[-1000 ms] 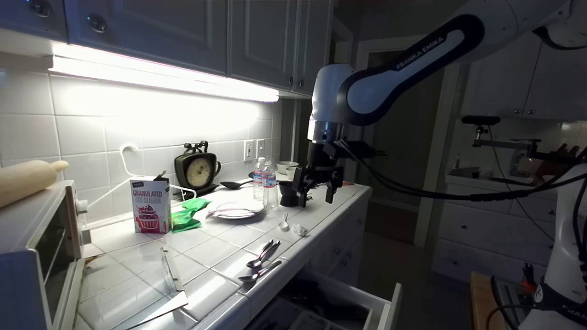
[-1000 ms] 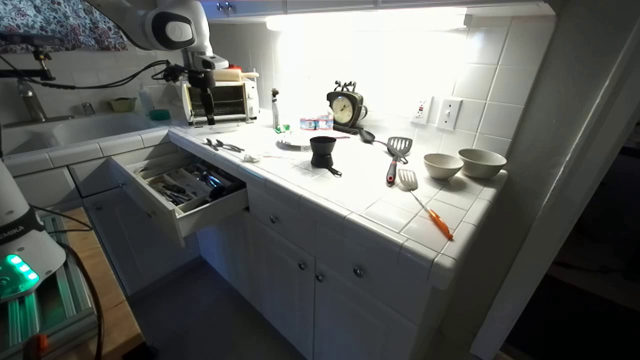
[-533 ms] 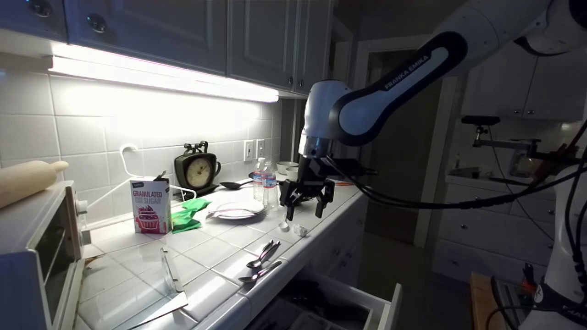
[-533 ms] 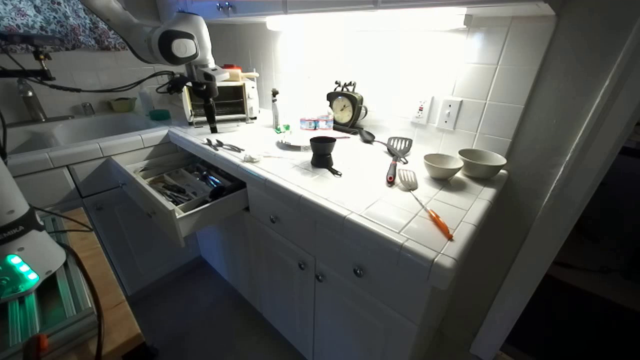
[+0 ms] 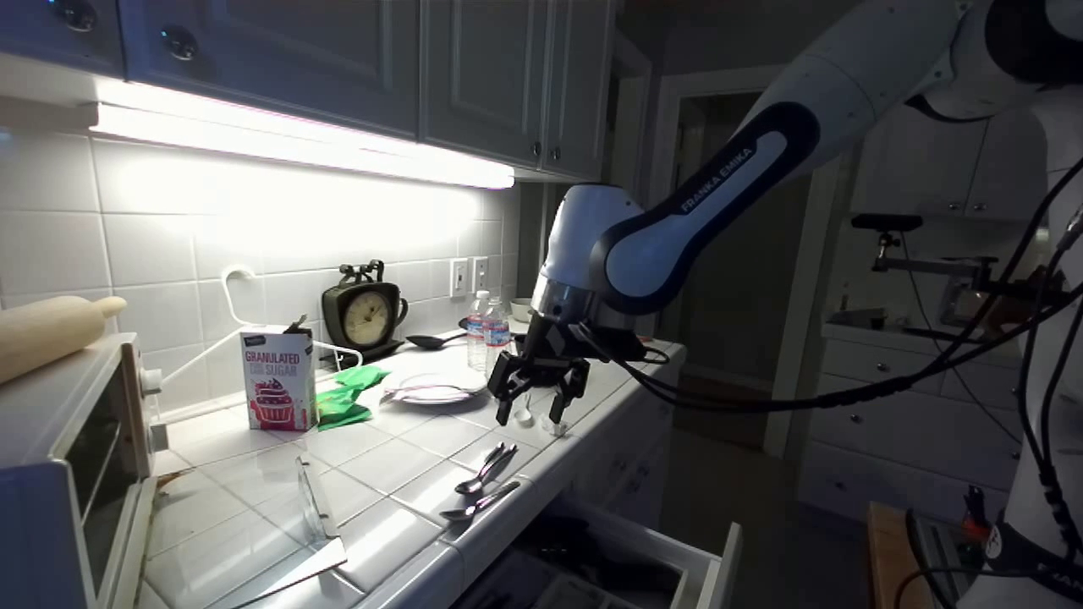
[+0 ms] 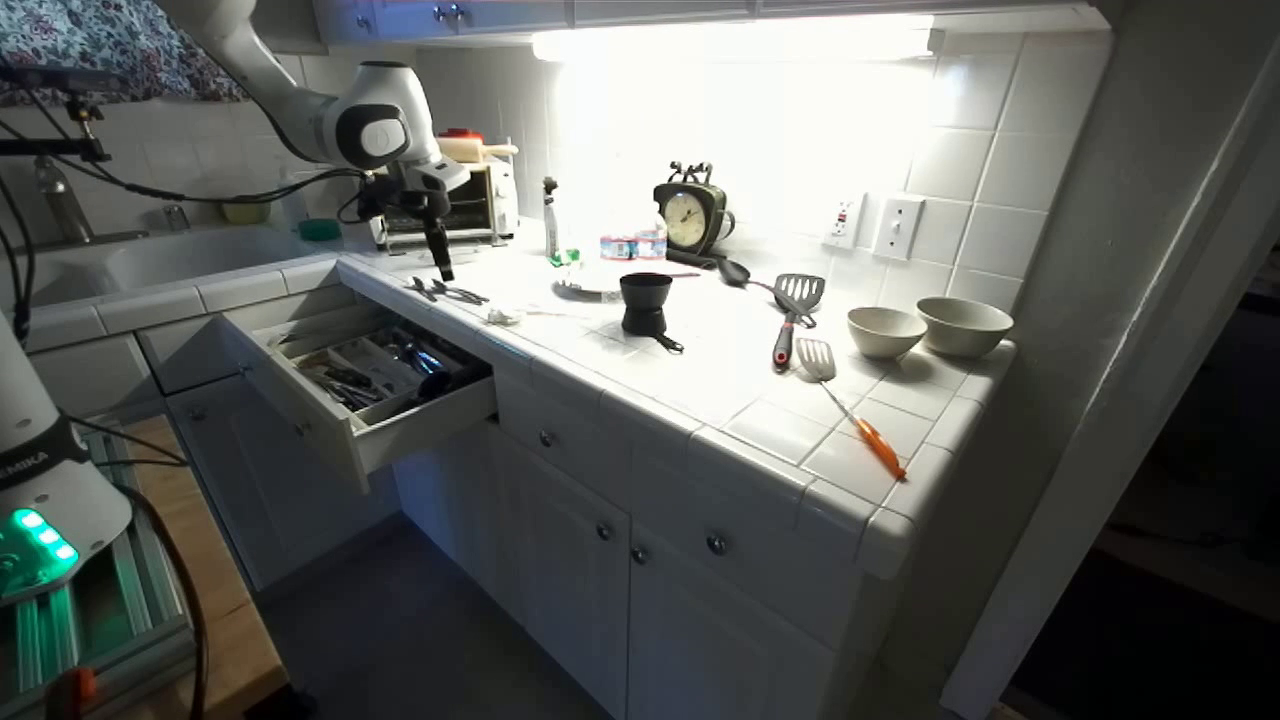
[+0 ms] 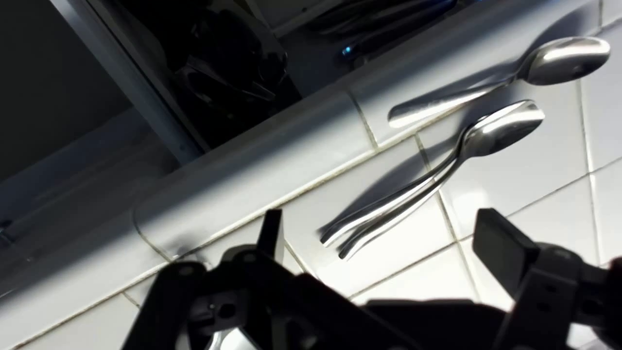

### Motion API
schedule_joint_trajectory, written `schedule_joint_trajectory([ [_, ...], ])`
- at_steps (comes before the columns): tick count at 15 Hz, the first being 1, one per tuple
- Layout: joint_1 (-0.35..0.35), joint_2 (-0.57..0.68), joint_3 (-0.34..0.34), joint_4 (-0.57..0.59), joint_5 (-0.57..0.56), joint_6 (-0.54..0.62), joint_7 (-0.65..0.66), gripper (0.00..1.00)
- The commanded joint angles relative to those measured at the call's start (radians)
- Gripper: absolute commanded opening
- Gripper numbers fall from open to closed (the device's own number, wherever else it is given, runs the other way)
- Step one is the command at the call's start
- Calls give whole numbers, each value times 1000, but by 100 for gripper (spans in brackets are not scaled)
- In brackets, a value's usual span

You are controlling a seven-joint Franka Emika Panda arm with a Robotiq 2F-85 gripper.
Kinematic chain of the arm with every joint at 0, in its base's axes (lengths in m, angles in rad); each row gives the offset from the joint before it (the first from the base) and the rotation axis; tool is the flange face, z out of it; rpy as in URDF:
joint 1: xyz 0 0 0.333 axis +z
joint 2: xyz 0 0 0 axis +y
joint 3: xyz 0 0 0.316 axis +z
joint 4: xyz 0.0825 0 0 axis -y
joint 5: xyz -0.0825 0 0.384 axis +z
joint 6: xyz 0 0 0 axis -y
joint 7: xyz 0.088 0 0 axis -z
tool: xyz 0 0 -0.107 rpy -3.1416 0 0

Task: Separate the two spoons

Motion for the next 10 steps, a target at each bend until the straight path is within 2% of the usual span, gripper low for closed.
schedule_joint_trajectory([
  [1, 26, 67, -25, 28, 38, 106, -52, 100],
  [6, 38, 117, -37, 35, 55, 199, -95, 91],
  [8, 43, 134, -43, 43, 61, 217, -108, 81],
  [9, 46, 141, -47, 48, 63, 222, -114, 70],
  [10, 48, 148, -48, 53, 66, 225, -117, 71],
])
